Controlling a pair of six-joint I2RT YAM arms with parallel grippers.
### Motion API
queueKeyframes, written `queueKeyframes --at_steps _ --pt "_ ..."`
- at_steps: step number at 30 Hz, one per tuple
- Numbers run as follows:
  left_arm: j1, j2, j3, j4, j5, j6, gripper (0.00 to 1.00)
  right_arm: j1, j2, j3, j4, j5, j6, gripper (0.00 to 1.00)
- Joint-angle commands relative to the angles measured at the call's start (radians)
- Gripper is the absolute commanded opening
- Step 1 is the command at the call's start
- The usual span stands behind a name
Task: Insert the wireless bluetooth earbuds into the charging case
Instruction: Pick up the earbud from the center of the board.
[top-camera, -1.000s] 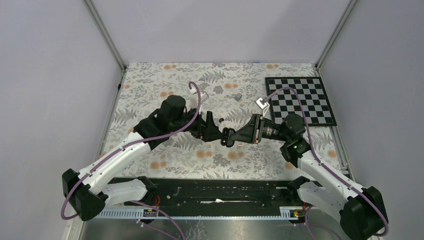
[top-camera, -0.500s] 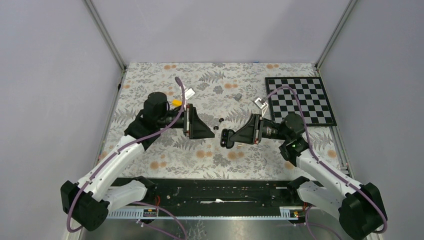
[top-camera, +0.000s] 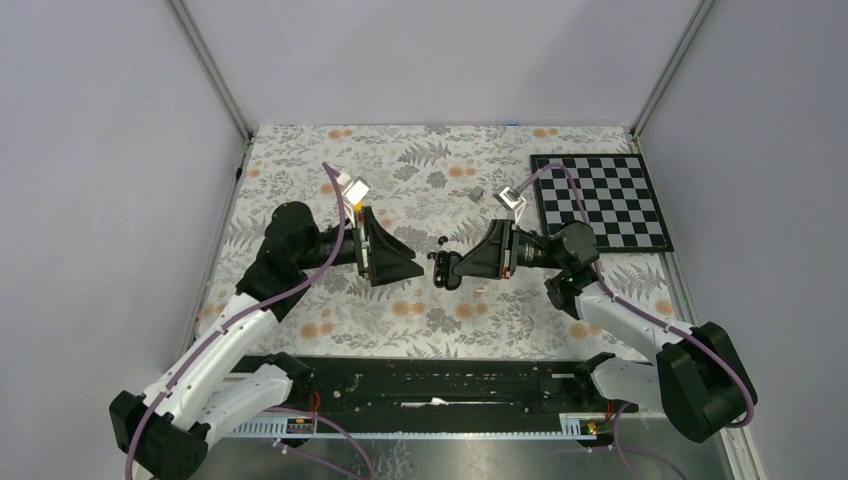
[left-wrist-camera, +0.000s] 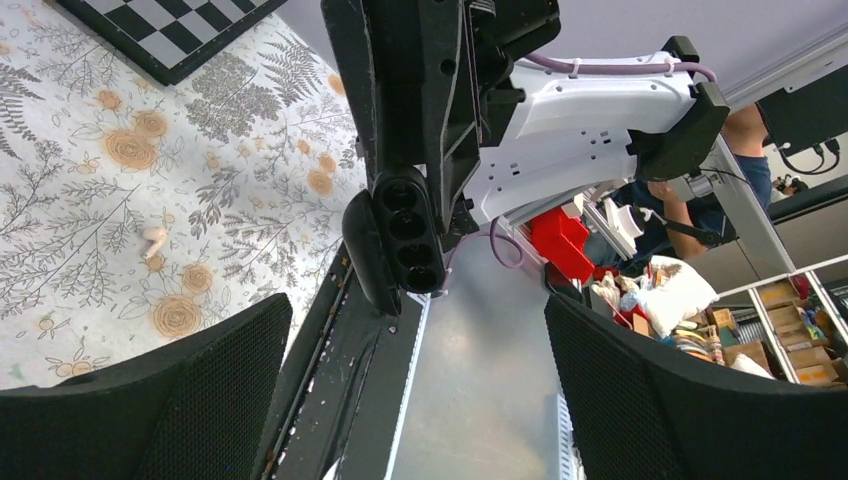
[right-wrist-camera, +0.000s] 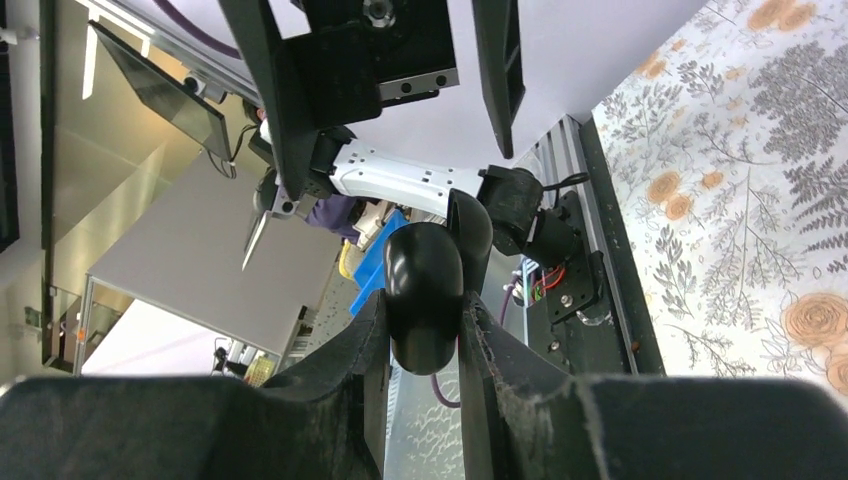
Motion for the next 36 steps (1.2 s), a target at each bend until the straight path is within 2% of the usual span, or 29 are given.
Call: queueKeyframes --at_steps 1,6,13,16,19,22,25,36 --pt "0.014 0.035 0.049 0.014 -0.003 -0.019 0.98 0.003 0.026 0.067 0.197 -0.022 0.066 0.00" --pt "0.026 0.056 -0.038 0.281 0.077 -0.233 0.97 0.004 0.074 0.075 0.335 -0.018 0.150 0.00" --pt "0.040 0.049 -0.126 0.535 0.077 -0.428 0.98 0.004 0.113 0.090 0.409 -0.019 0.188 0.00" --pt "0.042 0.052 -0.216 0.802 0.073 -0.596 0.99 0.004 0.129 0.091 0.462 -0.010 0.215 0.00" --pt "0.042 0.089 -0.259 0.971 0.081 -0.698 0.98 0.004 0.150 0.095 0.498 -0.009 0.238 0.00" --pt "0.042 0.113 -0.245 0.993 0.093 -0.691 0.96 0.004 0.183 0.099 0.568 -0.004 0.283 0.00" --pt "0.042 0.135 -0.208 0.891 0.099 -0.608 0.98 0.005 0.221 0.105 0.627 0.006 0.321 0.00" --pt "0.042 0.207 -0.223 1.052 0.092 -0.715 0.94 0.014 0.270 0.172 0.629 0.031 0.345 0.00"
